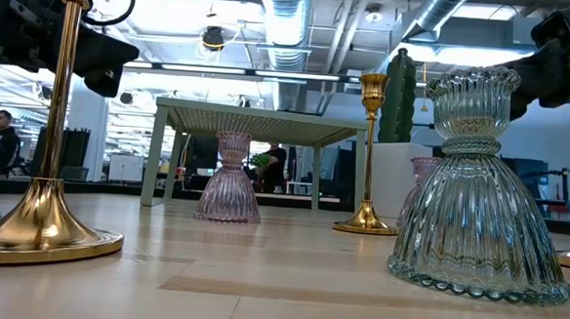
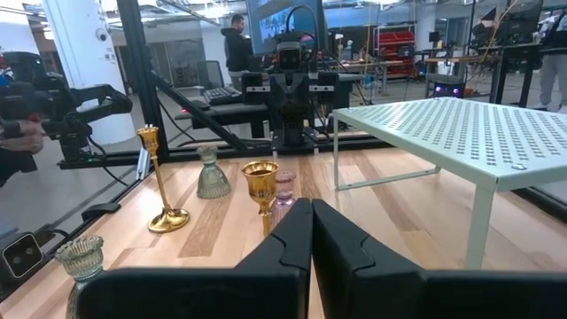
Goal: Pick & Place candle stick holders
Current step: Put the left green glass candle holder on the shelf
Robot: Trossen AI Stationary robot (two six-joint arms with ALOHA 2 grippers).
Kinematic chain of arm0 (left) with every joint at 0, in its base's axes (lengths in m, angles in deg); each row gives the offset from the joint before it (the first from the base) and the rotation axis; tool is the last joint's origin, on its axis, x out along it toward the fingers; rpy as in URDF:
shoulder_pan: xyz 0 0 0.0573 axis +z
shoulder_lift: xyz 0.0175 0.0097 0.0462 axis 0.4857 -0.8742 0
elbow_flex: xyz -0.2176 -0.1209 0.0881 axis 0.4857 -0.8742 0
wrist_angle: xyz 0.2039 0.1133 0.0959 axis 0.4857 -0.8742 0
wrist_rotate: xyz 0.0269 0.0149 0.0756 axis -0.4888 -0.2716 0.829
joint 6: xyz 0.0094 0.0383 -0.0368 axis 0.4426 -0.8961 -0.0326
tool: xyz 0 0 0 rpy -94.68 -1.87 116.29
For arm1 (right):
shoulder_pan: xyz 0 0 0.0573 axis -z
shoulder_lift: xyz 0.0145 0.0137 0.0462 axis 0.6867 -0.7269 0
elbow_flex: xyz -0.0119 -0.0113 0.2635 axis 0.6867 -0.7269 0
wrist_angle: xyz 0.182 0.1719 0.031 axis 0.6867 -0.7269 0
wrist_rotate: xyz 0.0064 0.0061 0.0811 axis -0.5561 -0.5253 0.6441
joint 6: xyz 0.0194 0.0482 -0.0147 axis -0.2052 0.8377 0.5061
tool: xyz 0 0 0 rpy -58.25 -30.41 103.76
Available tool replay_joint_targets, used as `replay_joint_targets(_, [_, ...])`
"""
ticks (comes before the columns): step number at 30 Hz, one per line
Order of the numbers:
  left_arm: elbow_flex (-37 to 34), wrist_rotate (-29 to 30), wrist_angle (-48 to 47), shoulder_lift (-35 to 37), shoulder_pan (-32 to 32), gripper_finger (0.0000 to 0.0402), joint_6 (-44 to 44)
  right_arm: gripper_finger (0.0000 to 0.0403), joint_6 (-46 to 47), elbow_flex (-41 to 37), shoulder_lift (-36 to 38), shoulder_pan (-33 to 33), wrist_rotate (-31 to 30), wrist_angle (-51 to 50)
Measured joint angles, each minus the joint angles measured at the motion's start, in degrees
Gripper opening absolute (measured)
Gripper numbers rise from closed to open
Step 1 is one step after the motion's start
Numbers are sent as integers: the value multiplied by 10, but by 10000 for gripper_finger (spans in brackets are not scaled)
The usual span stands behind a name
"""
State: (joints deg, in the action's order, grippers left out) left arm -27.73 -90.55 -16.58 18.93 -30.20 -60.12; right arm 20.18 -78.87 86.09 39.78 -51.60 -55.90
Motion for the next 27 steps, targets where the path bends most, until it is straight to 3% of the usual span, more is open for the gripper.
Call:
replay_joint_targets(5, [0,-93,0,0,0,5,-20,0,-21,0,0,9,-2,13])
replay_joint_targets(10, [0,-99,-2,0,0,7,-2,0,-13,0,0,18,-41,12])
replay_joint_targets(14, [0,-99,-6,0,-4,5,88,0,-1,0,0,23,-77,13])
replay_joint_targets(19, [0,-99,-11,-21,-58,4,113,0,1,0,0,23,-78,13])
replay_joint_targets(22, [0,-77,-8,-43,-114,4,113,0,13,0,0,23,-87,13])
replay_joint_targets(27, [0,25,45,-85,-231,4,85,0,24,0,0,23,-125,14])
